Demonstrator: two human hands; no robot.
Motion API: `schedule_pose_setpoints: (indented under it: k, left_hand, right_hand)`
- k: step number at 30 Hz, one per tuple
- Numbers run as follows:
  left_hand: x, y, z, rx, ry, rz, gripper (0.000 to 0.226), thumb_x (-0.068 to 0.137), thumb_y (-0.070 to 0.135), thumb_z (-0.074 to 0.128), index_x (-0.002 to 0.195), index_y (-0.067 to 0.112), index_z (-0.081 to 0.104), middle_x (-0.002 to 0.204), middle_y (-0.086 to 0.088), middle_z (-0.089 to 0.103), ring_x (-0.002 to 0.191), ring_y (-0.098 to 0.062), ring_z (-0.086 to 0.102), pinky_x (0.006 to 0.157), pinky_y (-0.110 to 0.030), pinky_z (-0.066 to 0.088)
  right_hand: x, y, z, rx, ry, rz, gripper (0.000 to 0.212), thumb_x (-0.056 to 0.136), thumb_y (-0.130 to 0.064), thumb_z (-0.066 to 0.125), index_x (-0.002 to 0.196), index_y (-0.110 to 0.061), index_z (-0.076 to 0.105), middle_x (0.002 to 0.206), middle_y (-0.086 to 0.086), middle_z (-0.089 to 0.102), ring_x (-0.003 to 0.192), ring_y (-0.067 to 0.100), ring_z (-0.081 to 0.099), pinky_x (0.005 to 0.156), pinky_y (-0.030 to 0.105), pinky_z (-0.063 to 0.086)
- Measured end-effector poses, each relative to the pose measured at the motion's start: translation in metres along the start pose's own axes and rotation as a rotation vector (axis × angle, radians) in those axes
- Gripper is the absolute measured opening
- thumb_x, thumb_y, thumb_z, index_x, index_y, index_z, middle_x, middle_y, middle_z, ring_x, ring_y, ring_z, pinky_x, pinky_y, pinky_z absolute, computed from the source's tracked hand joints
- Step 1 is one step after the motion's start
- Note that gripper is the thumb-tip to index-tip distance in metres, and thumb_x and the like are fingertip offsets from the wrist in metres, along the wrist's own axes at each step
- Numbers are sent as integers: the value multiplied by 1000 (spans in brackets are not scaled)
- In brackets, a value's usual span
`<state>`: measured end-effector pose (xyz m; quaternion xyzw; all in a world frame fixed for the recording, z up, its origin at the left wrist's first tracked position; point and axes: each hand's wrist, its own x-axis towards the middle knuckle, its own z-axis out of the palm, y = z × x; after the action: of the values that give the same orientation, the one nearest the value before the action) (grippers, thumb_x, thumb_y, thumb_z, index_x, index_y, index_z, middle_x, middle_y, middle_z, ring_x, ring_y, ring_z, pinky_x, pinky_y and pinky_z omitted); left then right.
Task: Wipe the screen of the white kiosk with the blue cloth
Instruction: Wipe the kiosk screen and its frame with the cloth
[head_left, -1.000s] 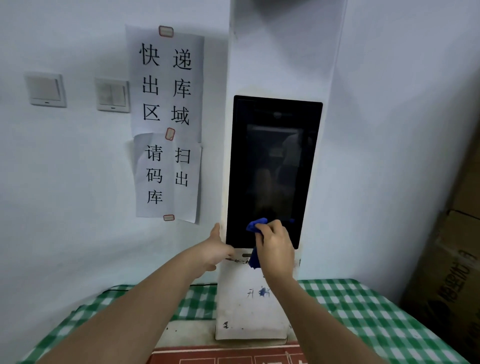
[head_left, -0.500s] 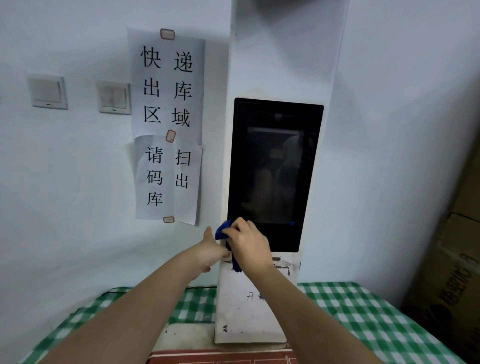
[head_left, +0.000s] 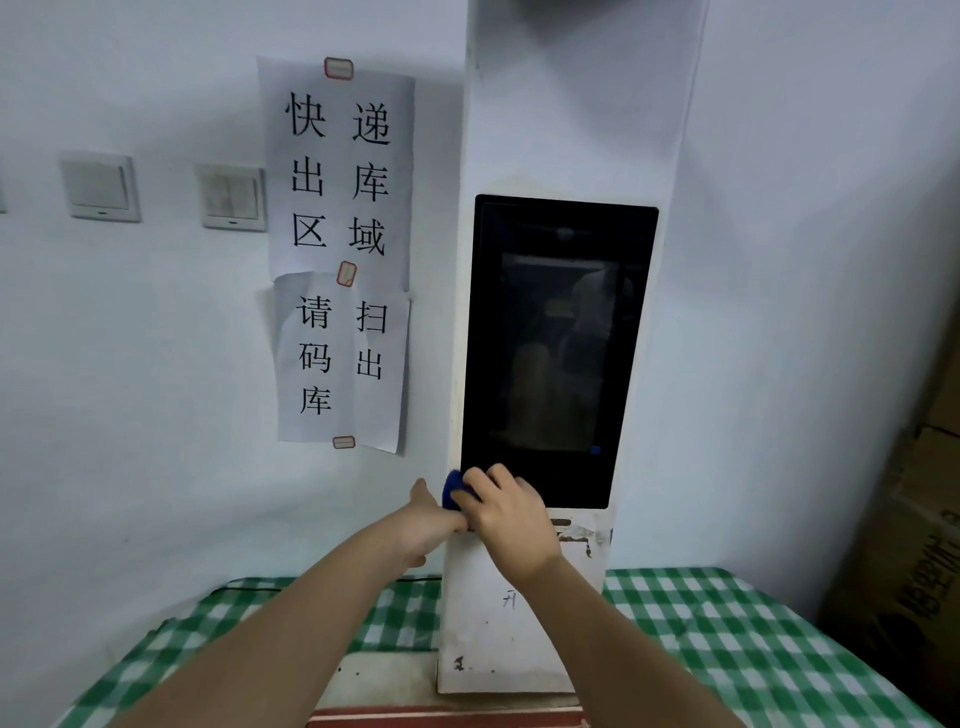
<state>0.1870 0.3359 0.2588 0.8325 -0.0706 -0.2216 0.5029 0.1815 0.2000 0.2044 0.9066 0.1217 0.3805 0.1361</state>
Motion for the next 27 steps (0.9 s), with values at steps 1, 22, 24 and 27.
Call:
schedule_pose_setpoints:
  k: [1, 22, 24, 27]
  left_hand:
    - [1, -1, 0, 8, 0, -2, 89, 90, 14, 54, 153, 20, -9, 155, -10, 26, 136, -27, 34, 103, -35, 41]
    - [2, -2, 3, 30, -16, 7, 85, 93, 8, 49, 153, 19, -10, 155, -9, 25, 136, -26, 34, 102, -33, 41]
    - [2, 1, 3, 16, -10, 13, 84, 93, 7, 49, 153, 19, -9, 154, -9, 26, 133, -25, 35, 100, -32, 42]
    - [3, 3, 5, 9, -20, 20, 84, 93, 6, 48, 153, 19, -9, 153, -10, 26, 118, -23, 38, 88, -28, 40]
  right_hand:
    - [-1, 0, 1, -8, -30, -41, 36, 50, -11, 83, 82, -20, 68, 92, -2, 51, 73, 19, 52, 50, 27, 41]
    - [-12, 28, -8, -23, 20, -102, 35, 61, -7, 78, 94, -16, 68, 92, 2, 60, 76, 22, 55, 53, 29, 45]
    - [3, 35, -18, 6, 116, 35, 43, 61, -2, 77, 100, -15, 68, 95, 4, 61, 77, 24, 56, 54, 30, 46]
    - [7, 38, -18, -7, 164, 61, 47, 59, 2, 77, 101, -14, 68, 95, 5, 62, 76, 24, 56, 55, 31, 49]
